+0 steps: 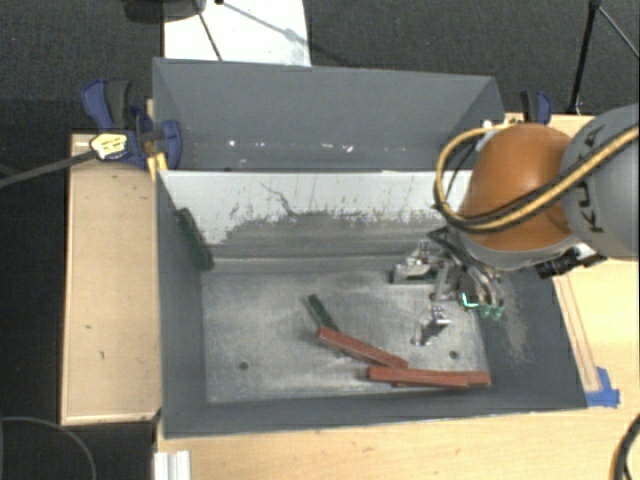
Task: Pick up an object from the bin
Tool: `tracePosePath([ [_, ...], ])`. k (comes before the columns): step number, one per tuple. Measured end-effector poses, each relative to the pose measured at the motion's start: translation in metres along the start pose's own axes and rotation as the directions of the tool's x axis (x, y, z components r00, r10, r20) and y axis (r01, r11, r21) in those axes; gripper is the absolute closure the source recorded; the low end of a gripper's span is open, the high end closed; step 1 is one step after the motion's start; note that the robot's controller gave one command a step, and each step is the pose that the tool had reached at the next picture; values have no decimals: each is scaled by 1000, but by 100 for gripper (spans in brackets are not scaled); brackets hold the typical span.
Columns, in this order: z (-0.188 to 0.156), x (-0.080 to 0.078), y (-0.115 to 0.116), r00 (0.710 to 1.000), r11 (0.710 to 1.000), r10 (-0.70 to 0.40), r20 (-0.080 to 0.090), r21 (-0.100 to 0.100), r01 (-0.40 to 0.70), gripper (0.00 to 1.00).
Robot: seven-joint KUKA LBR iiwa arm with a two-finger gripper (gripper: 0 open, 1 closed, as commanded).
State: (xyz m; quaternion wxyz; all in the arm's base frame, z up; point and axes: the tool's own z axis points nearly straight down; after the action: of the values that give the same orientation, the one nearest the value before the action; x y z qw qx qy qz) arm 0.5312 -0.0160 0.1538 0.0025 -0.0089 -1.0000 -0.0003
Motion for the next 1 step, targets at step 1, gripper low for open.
tracePosePath([
  [1, -4, -2, 0, 1000, 1000, -1, 7, 0, 1, 0],
])
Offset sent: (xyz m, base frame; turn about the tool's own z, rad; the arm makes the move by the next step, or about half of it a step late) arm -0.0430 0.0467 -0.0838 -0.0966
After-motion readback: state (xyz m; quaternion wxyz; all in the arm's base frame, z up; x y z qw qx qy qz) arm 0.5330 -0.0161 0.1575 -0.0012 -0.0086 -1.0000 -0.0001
